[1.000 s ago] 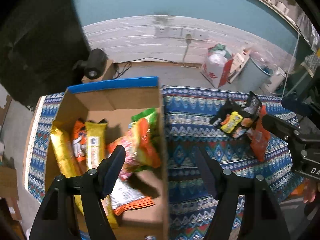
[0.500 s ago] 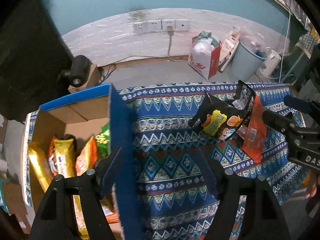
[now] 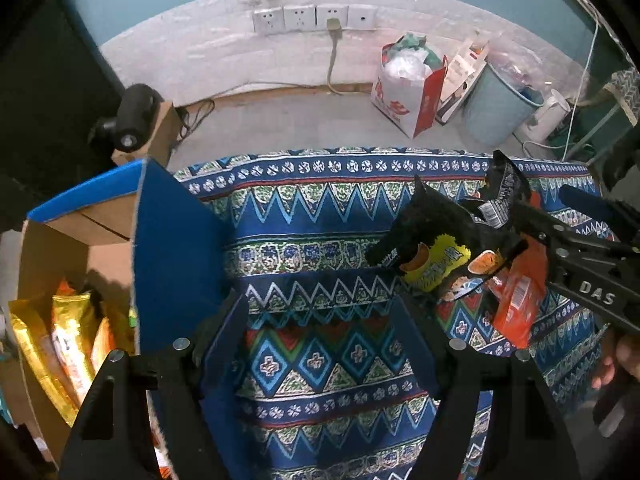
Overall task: Organize snacks
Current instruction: 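Grasp the black snack bag with the left tool while the right tool grasps the orange pouch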
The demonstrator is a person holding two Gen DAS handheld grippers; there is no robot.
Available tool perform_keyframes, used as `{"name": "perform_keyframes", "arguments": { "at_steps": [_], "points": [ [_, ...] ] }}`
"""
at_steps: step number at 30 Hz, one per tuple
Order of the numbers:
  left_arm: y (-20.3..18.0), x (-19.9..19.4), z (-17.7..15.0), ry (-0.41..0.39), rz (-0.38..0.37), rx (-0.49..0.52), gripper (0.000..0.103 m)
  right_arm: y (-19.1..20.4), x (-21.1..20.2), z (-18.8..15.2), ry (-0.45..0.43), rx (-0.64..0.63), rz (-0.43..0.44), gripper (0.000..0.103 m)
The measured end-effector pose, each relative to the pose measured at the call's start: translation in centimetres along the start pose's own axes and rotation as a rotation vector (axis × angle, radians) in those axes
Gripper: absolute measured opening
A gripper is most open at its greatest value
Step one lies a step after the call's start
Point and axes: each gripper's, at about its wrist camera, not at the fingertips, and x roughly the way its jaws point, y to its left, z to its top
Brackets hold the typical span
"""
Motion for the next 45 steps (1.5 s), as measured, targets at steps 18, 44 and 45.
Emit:
{"name": "perform_keyframes", "arguments": {
  "at_steps": [18,44,45],
  "points": [
    [-0.1,-0.6,0.2,-0.001,-0.018,-0.018,0.076,1.4,2.4,-2.6,0.132,-0.06,0.024,0.083],
    [-3.9,2.7,-3.0,0.153,-0.121,-0.011,0.082,-5.9,3.8,-5.0,0.21,0.306,0.094,0.084],
    [-4.1,2.9,-3.1,0.159,-0.118,-0.005,0.082,-6.2,4.1,-5.1,0.218,0.317,0.093,0.084]
  ]
}}
